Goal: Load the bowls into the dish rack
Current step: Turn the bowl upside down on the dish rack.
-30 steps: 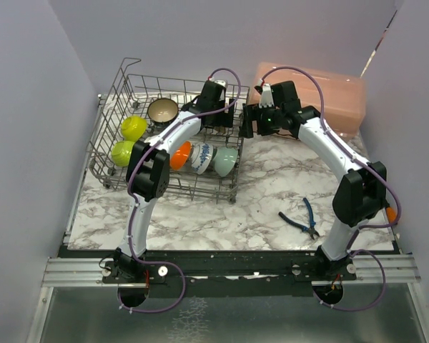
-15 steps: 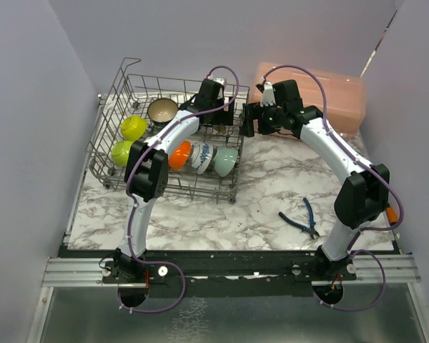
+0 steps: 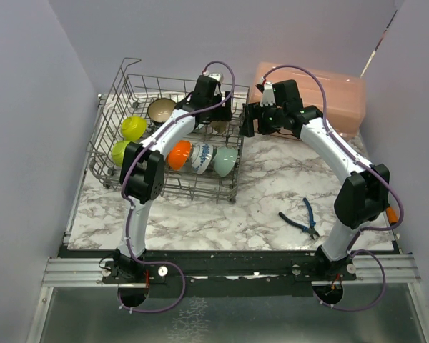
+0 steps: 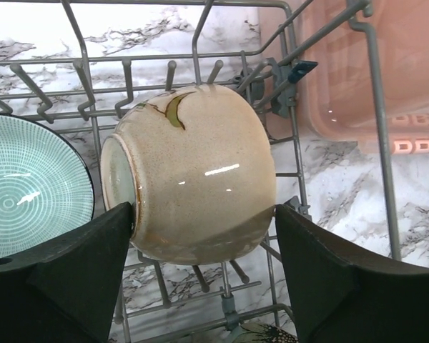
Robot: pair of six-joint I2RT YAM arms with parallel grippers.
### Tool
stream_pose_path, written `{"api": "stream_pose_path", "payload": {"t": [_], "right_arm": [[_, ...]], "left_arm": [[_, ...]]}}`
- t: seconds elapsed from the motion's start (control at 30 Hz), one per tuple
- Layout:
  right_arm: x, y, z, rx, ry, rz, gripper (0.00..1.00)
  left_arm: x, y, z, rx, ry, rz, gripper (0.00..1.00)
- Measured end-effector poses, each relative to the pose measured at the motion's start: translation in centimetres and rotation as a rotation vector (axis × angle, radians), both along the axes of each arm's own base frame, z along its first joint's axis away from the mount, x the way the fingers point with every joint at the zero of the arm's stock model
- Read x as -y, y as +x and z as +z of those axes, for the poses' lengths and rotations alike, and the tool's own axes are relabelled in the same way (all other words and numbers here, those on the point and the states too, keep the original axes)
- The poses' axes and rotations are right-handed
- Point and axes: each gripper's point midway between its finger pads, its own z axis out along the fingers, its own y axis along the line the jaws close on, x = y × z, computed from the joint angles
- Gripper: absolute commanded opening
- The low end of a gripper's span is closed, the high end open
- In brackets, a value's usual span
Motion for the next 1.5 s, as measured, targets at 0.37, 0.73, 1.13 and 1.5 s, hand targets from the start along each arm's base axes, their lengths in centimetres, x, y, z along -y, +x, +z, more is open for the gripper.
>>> {"api": "stream_pose_path", "payload": {"t": [0.37,0.73,1.13,1.5], "right_arm": [[0.0,0.0,-0.1,-0.002,-0.001,0.0,0.8],[0.0,-0.1,-0.2,-0.005,-0.002,0.0,0.8],[0.0,-0.2,0.1,-0.001,0.004,0.004,0.81],[0.0,-0.5,1.6,0.03,0.025,0.009,0.81]], "left_arm": [[-0.4,0.2,-1.1,-0.006,0.0,0.011,0.7],[-0.7,0.7,-1.9,-0.012,-0.006,0.037,0.67],[-0.7,0.4,-2.0,-0.026,-0.008,0.034,0.94],[-2.1,0.7,1.8,-0.006,-0.098,0.038,0.99]]}}
